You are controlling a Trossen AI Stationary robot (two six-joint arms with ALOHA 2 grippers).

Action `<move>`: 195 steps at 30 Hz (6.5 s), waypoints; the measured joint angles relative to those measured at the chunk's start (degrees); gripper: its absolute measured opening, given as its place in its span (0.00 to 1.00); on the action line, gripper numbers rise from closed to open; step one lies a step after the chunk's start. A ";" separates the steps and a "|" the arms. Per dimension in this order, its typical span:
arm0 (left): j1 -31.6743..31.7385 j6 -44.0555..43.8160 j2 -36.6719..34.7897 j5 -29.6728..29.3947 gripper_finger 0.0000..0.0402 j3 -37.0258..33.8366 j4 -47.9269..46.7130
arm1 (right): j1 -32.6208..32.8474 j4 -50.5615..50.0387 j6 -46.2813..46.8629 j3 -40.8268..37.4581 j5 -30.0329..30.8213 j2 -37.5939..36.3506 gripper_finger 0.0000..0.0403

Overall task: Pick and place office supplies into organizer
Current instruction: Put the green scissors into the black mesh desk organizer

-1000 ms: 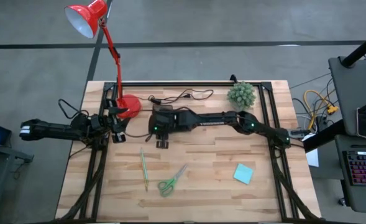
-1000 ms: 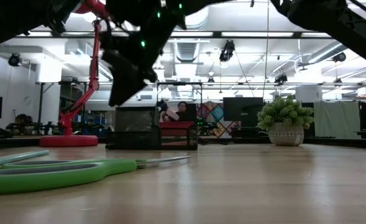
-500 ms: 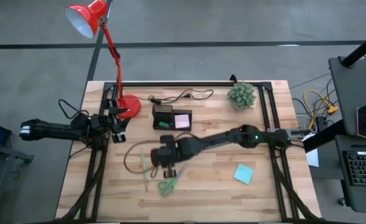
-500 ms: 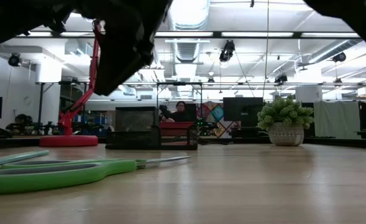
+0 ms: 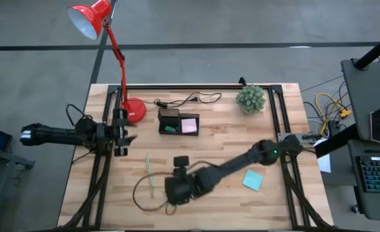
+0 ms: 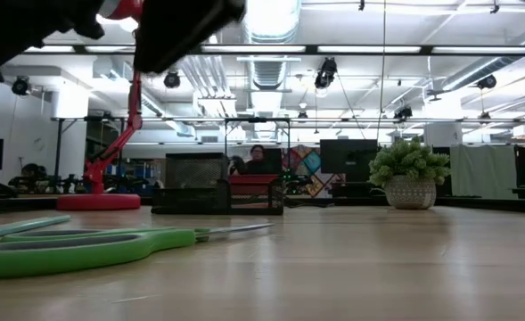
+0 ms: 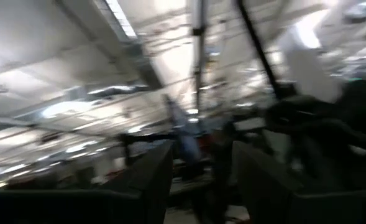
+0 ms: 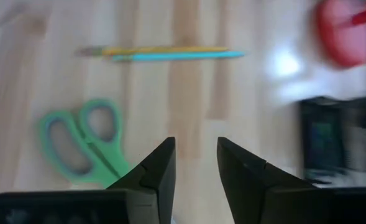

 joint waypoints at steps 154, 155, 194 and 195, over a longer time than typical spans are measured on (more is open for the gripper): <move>-37.71 -44.86 76.35 -11.64 0.36 60.64 -76.74 | -26.34 88.70 -27.59 -113.75 -26.32 -99.12 0.03; -37.68 -44.39 76.80 -11.78 0.34 60.70 -76.93 | -26.34 88.70 -27.57 -113.79 -26.32 -99.12 0.03; -37.33 -23.65 83.60 -14.73 0.28 60.89 -76.11 | -26.34 88.68 -26.59 -114.01 -26.34 -99.12 0.03; -37.23 -23.27 83.60 -14.71 0.27 60.82 -75.94 | -26.34 88.68 -26.59 -114.01 -26.34 -99.12 0.03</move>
